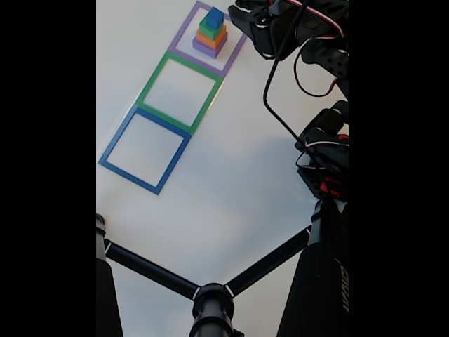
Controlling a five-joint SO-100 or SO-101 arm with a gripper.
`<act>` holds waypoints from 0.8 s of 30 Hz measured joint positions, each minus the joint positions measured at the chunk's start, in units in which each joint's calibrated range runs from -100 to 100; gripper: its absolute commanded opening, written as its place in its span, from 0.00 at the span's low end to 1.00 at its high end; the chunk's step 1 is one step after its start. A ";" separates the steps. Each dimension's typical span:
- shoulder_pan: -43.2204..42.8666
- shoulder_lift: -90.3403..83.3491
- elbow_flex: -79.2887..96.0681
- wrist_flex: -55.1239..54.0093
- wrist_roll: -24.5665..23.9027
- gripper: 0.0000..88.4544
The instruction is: Tower of hanoi
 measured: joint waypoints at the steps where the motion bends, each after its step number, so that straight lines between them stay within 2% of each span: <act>1: 0.70 0.34 -0.62 0.56 1.62 0.00; 3: 1.99 0.42 -1.77 1.21 4.14 0.00; 8: 5.27 0.84 -4.07 2.34 4.86 0.03; 12: 7.49 1.69 -4.07 2.34 5.04 0.12; 18: 9.25 2.53 0.53 -1.29 9.89 0.16; 24: 9.95 2.87 6.37 -6.21 10.61 0.37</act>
